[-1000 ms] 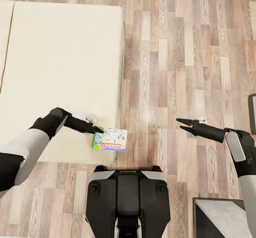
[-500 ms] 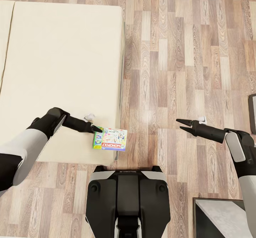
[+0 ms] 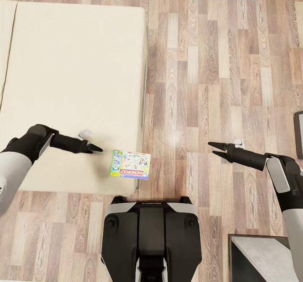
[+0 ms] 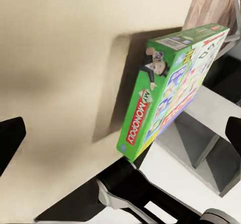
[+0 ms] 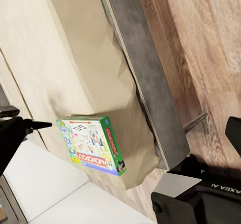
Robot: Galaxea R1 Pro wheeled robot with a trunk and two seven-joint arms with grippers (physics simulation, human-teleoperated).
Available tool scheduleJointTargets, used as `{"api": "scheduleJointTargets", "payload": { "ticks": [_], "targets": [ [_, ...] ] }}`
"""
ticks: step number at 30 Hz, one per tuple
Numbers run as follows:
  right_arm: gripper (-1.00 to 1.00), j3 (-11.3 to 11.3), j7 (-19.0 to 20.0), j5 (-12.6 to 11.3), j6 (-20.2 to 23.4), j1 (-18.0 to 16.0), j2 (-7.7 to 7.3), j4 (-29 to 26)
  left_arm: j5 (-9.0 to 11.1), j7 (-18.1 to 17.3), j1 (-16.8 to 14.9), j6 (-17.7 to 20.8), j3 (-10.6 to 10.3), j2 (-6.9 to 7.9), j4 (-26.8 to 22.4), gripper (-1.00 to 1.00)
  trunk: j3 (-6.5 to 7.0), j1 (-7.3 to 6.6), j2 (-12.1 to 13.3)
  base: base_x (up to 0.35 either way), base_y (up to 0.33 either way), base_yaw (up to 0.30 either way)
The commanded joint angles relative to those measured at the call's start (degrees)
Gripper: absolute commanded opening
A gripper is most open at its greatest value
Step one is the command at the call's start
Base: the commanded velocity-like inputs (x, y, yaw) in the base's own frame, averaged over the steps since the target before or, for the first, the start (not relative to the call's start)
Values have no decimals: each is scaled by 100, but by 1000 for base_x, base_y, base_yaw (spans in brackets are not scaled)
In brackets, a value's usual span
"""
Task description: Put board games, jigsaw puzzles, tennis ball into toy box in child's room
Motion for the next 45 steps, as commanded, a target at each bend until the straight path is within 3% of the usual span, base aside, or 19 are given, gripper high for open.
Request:
{"api": "scheduleJointTargets", "payload": {
  "ticks": [1,3,8,9,17,26,40,45],
  "targets": [
    [100,-7,42,30,24,1,-1,0,-55,-66,-6,57,18,122,-88,100,-6,4,-9,0,0,0],
    [100,-14,57,33,24,45,-2,-1,-47,-103,-10,101,81,393,-359,100,-6,4,-9,0,0,0],
    [100,-47,71,33,24,114,-5,-6,-43,-218,-13,276,344,684,-746,100,-6,4,-9,0,0,0],
    [100,-79,71,40,24,146,-3,-8,-50,-356,-13,501,649,923,-1100,100,-6,4,-9,0,0,0],
    [100,-93,64,45,24,202,3,-32,-55,-459,-12,631,840,1296,-1438,100,-6,4,-9,0,0,0],
    [100,-95,44,46,24,230,14,-67,-50,-476,-10,647,863,1535,-1481,100,29,4,-9,0,0,0],
    [100,-108,68,40,24,272,8,-120,-50,-477,-9,648,859,1691,-1483,100,159,4,-9,0,0,0],
    [100,-111,41,45,24,424,5,-463,-49,-477,12,648,840,1815,-1483,100,207,4,-9,0,0,0]
  ]
}}
